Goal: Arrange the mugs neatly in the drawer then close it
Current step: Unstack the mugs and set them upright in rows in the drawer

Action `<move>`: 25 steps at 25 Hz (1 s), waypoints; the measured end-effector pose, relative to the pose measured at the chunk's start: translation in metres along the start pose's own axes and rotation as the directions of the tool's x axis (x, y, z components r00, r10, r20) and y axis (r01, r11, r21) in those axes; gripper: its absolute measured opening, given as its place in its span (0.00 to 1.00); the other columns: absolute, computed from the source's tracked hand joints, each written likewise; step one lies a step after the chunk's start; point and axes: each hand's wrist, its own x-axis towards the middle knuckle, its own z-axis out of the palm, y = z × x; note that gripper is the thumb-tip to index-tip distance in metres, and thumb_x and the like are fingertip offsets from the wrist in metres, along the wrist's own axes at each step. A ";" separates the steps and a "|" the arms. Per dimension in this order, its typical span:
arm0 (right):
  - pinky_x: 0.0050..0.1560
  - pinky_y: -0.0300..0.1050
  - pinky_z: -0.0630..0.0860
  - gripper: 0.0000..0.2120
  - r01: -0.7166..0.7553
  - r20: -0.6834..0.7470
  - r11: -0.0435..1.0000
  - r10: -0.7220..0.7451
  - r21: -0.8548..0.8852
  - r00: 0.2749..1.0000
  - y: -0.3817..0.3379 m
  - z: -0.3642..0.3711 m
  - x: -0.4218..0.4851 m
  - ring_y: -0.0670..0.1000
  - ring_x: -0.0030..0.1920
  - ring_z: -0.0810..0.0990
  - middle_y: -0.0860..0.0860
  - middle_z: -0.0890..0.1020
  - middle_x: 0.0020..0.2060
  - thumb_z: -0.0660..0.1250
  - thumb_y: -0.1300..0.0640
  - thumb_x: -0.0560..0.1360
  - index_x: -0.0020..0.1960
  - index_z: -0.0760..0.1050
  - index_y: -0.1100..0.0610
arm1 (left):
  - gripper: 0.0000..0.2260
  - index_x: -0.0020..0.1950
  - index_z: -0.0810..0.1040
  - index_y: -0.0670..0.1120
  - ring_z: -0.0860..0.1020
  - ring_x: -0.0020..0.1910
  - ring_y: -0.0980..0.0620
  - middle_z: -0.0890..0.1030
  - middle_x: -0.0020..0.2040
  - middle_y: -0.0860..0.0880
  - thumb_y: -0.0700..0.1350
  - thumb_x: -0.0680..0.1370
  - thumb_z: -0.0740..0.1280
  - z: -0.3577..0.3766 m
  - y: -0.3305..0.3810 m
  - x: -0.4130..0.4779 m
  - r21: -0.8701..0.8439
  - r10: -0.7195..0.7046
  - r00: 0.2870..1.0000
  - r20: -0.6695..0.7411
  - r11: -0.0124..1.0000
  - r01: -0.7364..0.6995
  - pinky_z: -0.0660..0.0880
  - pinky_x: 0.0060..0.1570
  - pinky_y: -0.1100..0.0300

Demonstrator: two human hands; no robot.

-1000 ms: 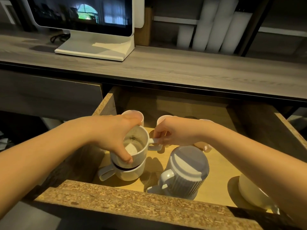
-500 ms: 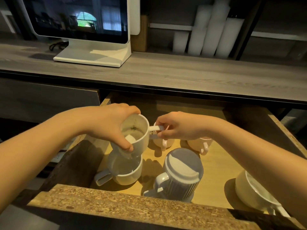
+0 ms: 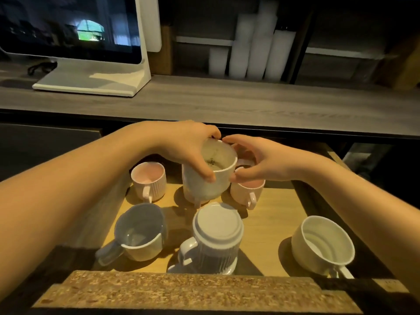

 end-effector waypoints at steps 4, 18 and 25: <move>0.59 0.40 0.73 0.41 -0.048 -0.009 0.998 0.048 -0.026 0.999 0.017 -0.010 -0.014 0.46 0.61 0.72 0.46 0.71 0.65 0.75 0.54 0.68 0.74 0.56 0.48 | 0.41 0.71 0.59 0.48 0.73 0.59 0.50 0.73 0.62 0.49 0.52 0.64 0.77 0.006 0.026 0.026 -0.027 0.074 0.996 0.048 0.997 -0.073 0.75 0.58 0.52; 0.61 0.48 0.74 0.44 -0.135 -0.060 0.947 0.122 -0.290 0.991 0.068 0.010 -0.042 0.50 0.58 0.71 0.51 0.71 0.60 0.76 0.44 0.62 0.71 0.60 0.53 | 0.55 0.76 0.42 0.53 0.63 0.69 0.50 0.57 0.72 0.50 0.54 0.62 0.78 0.061 0.056 0.061 -0.095 0.142 0.987 0.078 0.986 -0.134 0.71 0.65 0.55; 0.52 0.43 0.78 0.40 -0.136 0.056 0.913 0.170 -0.384 0.984 0.072 0.025 -0.046 0.50 0.52 0.74 0.49 0.74 0.55 0.74 0.39 0.62 0.67 0.64 0.54 | 0.37 0.72 0.61 0.51 0.73 0.58 0.52 0.73 0.63 0.53 0.57 0.68 0.73 0.078 0.047 0.062 -0.090 0.060 0.946 0.317 0.995 -0.033 0.74 0.61 0.55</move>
